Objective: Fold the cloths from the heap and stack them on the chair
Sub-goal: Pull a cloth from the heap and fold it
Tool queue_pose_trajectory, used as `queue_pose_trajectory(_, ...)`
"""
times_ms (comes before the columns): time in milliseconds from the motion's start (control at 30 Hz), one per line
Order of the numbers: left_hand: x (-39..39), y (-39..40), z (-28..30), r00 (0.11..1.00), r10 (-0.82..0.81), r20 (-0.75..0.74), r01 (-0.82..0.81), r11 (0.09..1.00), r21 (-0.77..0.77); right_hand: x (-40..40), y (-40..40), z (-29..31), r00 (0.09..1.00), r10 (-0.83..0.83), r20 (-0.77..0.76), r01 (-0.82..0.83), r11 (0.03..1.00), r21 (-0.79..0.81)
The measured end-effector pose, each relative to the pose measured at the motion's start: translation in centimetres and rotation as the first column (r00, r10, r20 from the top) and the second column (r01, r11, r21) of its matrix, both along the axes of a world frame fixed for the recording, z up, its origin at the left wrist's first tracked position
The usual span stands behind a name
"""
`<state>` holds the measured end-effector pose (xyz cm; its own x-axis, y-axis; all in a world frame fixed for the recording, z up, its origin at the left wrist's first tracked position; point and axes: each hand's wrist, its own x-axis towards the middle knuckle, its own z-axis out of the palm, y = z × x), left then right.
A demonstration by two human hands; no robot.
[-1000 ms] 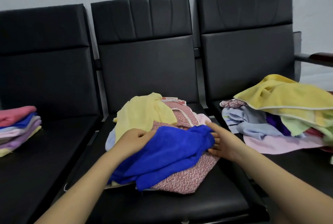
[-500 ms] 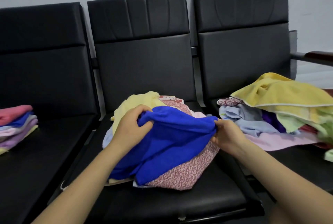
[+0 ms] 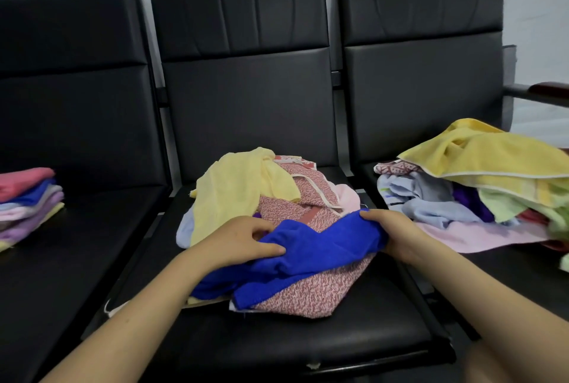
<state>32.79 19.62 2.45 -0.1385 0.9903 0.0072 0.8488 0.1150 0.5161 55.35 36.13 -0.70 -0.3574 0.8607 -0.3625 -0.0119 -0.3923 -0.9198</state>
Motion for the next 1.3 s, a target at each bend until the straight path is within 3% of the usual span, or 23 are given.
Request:
queue_pose_trajectory(133,0.0,-0.2,-0.1,0.992,-0.09,0.089,0.074,0.983,0.168,0.4,0.0,0.4,0.995,-0.026,-0.099,0.033,0.997,0.069)
queue_pose_trajectory(367,0.7,0.2,0.3,0.885,-0.127,0.448,-0.036,0.941,0.338,1.0,0.2,1.2,0.948,-0.07,-0.312,0.103,0.99,0.092)
queue_pose_trajectory(533,0.6,0.1,1.5,0.571,-0.087,0.816,-0.278,0.915,0.292,1.5,0.2,1.4,0.926,-0.143,-0.35,0.162,0.987,0.025)
queue_pose_trajectory(600,0.0,-0.3,2.1,0.437,-0.067,0.897,-0.318,0.921,0.224,1.6,-0.2,2.0,0.907,-0.161,-0.39,0.185,0.983,0.023)
queue_pose_trajectory(700,-0.5,-0.4,2.9,0.141,-0.054,0.989,-0.375,0.921,0.104,1.5,-1.0,3.4,0.871,-0.143,-0.47,0.188,0.981,0.051)
queue_pose_trajectory(733,-0.4,-0.6,3.7,0.085,-0.036,0.996,-0.399,0.915,0.067,1.4,-1.5,4.4,0.864,-0.126,-0.487,0.179,0.982,0.062)
queue_pose_trajectory(800,-0.6,-0.8,5.4,0.119,-0.018,0.993,-0.417,0.907,0.066,1.1,-2.4,6.5,0.851,-0.073,-0.521,0.147,0.984,0.103)
queue_pose_trajectory(967,-2.5,-3.5,12.3,0.546,0.004,0.838,-0.47,0.83,0.302,1.5,-3.7,13.5,0.803,0.037,-0.595,0.13,0.963,0.235)
queue_pose_trajectory(1033,-3.0,-5.2,15.1,0.632,0.03,0.774,-0.491,0.788,0.371,1.3,-4.5,16.0,0.801,0.074,-0.595,0.112,0.956,0.271)
queue_pose_trajectory(1167,-3.1,-7.7,18.9,0.602,-0.022,0.798,-0.545,0.719,0.431,0.2,-6.9,20.0,0.773,0.123,-0.623,0.076,0.956,0.283)
queue_pose_trajectory(1300,-3.0,-9.8,20.5,0.596,-0.095,0.797,-0.506,0.727,0.464,0.1,-8.4,22.6,0.726,0.209,-0.655,-0.014,0.957,0.29)
